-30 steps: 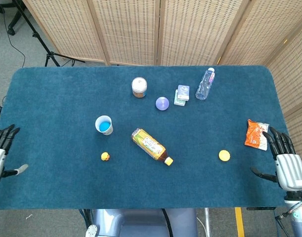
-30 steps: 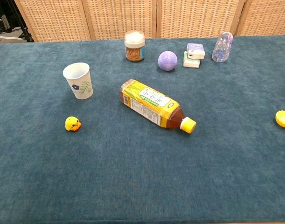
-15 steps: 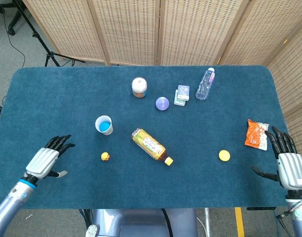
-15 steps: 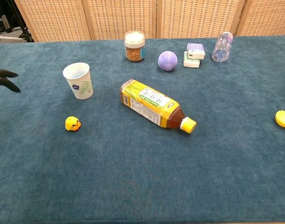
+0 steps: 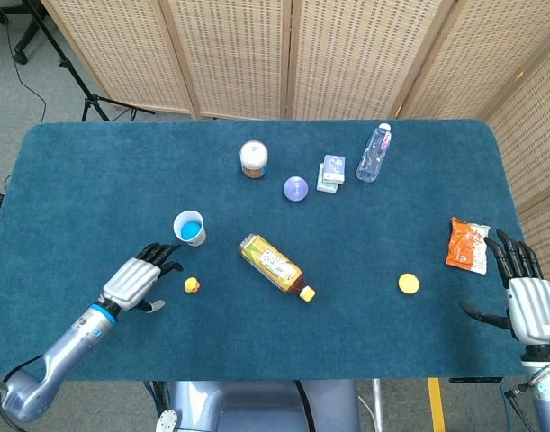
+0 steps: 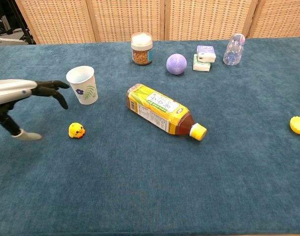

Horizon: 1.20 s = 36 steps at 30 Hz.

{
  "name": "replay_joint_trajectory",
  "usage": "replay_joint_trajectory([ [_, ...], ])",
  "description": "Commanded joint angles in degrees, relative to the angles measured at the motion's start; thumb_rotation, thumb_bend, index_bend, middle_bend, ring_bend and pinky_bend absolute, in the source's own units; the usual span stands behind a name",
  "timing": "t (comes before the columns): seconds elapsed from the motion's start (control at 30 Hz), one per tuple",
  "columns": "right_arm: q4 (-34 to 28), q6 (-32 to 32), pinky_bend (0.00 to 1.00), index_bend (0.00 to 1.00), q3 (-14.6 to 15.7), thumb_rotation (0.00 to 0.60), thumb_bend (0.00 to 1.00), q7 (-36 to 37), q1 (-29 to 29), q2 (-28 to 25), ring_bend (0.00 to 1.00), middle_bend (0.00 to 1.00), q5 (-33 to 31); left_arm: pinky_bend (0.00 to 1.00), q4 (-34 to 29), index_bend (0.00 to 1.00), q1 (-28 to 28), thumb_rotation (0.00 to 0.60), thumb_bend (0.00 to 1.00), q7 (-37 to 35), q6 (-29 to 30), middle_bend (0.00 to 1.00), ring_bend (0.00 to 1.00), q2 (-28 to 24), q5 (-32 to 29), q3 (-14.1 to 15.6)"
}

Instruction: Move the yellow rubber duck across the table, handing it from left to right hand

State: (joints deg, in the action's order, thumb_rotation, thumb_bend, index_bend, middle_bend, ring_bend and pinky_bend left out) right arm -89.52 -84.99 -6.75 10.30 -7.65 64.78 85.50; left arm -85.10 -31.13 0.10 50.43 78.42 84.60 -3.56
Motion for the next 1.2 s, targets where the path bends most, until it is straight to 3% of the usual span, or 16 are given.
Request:
replay_joint_trajectory([
  [0.03,0.1,0.2,0.00,0.04,-0.1,0.600,0.00,0.0,-0.1,0.0,0.00,0.00,-0.2,0.00,1.4,0.29,-1.8,0.600,0.24,1.9,-1.9,0.00,0.00,2.1,-2.6,-1.0],
  [0.57,0.3,0.8,0.00,0.04,-0.1,0.600,0.00,0.4,-0.3,0.1,0.00,0.00,-0.6,0.00,5.8,0.34,-3.0,0.600,0.31,0.9,-1.3,0.00,0.00,7.5,-5.1,-0.4],
  [1.2,0.2,0.6,0.00,0.04,-0.3,0.600,0.00,1.3,-0.1,-0.3,0.00,0.00,-0.7,0.00,6.5,0.55,-3.4,0.600,0.36,2.6,-0.2,0.00,0.00,9.0,-6.9,0.3],
])
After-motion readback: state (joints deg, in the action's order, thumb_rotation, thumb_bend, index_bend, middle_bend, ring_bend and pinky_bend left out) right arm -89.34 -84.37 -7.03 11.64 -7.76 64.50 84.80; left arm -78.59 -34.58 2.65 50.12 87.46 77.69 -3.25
